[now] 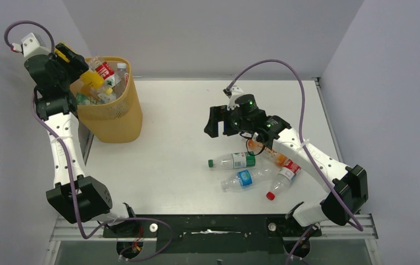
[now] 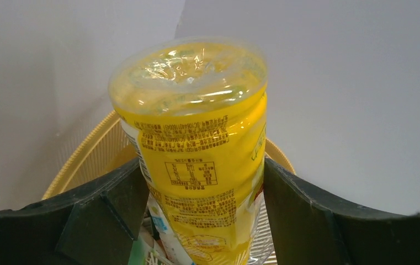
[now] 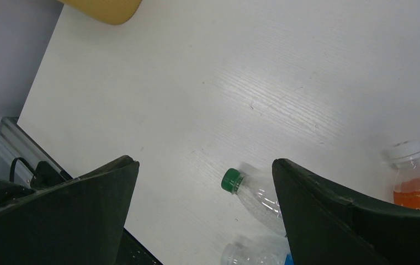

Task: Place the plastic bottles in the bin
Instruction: Place the plastic bottle in the trash bin.

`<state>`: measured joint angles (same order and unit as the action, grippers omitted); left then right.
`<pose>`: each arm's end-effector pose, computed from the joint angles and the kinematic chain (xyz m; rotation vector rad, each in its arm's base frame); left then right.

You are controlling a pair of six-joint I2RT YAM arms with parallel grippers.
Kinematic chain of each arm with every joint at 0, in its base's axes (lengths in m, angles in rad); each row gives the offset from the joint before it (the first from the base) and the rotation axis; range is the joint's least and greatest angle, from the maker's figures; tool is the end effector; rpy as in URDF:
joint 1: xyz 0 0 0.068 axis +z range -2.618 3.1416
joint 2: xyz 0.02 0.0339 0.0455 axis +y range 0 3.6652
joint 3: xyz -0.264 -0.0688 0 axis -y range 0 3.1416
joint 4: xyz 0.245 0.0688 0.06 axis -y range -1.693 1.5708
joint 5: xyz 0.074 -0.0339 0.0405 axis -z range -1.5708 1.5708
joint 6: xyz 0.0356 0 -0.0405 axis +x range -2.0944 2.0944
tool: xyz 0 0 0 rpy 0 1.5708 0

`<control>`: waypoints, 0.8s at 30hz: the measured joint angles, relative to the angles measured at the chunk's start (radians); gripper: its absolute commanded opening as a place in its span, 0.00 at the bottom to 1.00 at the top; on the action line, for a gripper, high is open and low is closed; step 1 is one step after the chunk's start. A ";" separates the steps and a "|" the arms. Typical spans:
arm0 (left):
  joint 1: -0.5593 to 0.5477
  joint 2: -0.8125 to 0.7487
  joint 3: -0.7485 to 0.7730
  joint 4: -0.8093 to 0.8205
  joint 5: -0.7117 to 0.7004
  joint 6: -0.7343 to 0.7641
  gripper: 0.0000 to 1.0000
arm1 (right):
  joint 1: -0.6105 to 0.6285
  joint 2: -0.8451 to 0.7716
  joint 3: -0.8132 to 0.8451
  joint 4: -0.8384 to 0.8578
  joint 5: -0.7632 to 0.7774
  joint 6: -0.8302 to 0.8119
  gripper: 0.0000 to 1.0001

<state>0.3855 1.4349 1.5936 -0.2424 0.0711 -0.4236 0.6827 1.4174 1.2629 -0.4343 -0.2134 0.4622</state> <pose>0.3028 0.1202 0.4639 -0.6013 1.5419 -0.0878 0.2446 0.2086 0.3356 -0.3804 2.2505 0.8651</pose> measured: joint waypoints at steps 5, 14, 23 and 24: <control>-0.011 0.007 -0.002 0.003 0.004 -0.001 0.84 | 0.000 0.000 -0.003 0.000 0.000 0.000 0.98; -0.012 0.007 0.032 -0.029 0.005 -0.002 0.84 | 0.000 0.000 -0.003 0.000 0.000 0.000 0.98; -0.013 0.005 0.182 -0.106 0.082 -0.036 0.85 | 0.000 -0.006 -0.020 0.001 0.008 0.007 0.98; -0.015 0.002 0.193 -0.107 0.105 -0.043 0.85 | 0.001 -0.011 -0.029 0.003 0.008 0.010 0.98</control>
<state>0.3702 1.4368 1.7863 -0.3492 0.1761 -0.4664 0.6834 1.4063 1.2339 -0.4313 -0.2054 0.4721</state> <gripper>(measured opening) 0.845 0.979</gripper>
